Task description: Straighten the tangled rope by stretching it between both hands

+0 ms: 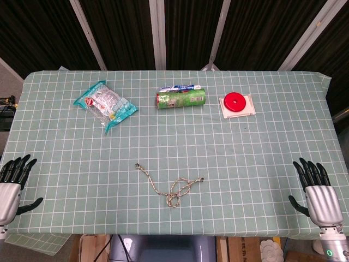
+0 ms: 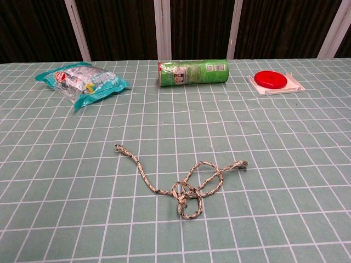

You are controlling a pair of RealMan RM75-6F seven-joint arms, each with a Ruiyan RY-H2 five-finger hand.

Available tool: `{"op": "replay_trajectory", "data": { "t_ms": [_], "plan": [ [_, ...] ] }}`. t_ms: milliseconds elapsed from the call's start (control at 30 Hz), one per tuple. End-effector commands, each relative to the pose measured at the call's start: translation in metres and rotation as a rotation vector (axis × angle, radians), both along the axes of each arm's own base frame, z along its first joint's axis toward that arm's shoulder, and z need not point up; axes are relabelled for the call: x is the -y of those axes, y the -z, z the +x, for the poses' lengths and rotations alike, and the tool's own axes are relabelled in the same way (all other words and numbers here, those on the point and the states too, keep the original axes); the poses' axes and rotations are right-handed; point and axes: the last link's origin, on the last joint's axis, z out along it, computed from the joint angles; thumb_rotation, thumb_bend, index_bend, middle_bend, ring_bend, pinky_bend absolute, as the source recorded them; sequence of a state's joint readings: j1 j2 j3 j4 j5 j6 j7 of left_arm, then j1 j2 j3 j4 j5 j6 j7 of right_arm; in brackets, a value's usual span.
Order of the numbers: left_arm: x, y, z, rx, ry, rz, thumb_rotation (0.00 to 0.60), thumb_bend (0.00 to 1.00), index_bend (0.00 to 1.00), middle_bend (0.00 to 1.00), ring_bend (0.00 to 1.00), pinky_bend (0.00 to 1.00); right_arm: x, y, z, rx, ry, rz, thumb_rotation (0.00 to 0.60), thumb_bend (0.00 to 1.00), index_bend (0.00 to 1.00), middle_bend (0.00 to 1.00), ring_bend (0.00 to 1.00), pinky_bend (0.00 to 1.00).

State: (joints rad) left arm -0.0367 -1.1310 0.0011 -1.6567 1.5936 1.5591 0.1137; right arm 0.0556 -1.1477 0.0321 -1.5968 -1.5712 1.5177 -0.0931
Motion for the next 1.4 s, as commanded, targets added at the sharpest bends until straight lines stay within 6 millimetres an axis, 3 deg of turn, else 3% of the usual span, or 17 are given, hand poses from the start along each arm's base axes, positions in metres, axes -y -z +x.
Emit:
{"op": "replay_trajectory", "data": {
  "t_ms": [33, 367, 533, 667, 867, 1100, 1400],
  "plan": [
    [0.0, 0.0, 0.0, 0.0, 0.0, 0.001, 0.6, 0.07, 0.01, 0.0, 0.0, 0.0, -0.001, 0.0, 0.0, 0.001, -0.003, 0.003, 0.6, 0.28, 0.0, 0.0, 0.0, 0.0],
    [0.001, -0.001, 0.0, 0.003, -0.005, 0.004, 0.6, 0.07, 0.01, 0.0, 0.0, 0.0, 0.003, 0.006, 0.014, 0.089, -0.051, 0.037, 0.6, 0.28, 0.01, 0.0, 0.0, 0.0],
    [-0.001, -0.001, -0.001, 0.008, -0.009, 0.0, 0.6, 0.07, 0.01, 0.0, 0.0, 0.0, 0.013, 0.022, 0.034, 0.149, -0.113, 0.117, 0.6, 0.28, 0.21, 0.04, 0.0, 0.0],
    [-0.001, -0.001, 0.0, 0.012, -0.005, 0.0, 0.6, 0.07, 0.01, 0.0, 0.0, 0.0, 0.03, 0.045, 0.056, 0.161, -0.17, 0.2, 0.6, 0.28, 0.35, 0.08, 0.0, 0.0],
    [-0.002, 0.002, 0.001, 0.009, -0.001, -0.011, 0.6, 0.07, 0.01, 0.0, 0.0, 0.0, 0.055, 0.088, 0.089, 0.178, -0.212, 0.297, 0.6, 0.29, 0.45, 0.12, 0.0, 0.0],
    [-0.004, 0.002, -0.001, 0.013, -0.009, -0.013, 0.6, 0.07, 0.01, 0.0, 0.0, 0.0, 0.069, 0.134, 0.114, 0.19, -0.221, 0.361, 0.6, 0.29, 0.49, 0.13, 0.0, 0.0],
    [-0.005, 0.003, -0.001, 0.012, -0.02, -0.023, 0.6, 0.07, 0.01, 0.0, 0.0, 0.0, 0.08, 0.174, 0.134, 0.233, -0.204, 0.385, 0.6, 0.3, 0.53, 0.14, 0.0, 0.0]
  ]
}}
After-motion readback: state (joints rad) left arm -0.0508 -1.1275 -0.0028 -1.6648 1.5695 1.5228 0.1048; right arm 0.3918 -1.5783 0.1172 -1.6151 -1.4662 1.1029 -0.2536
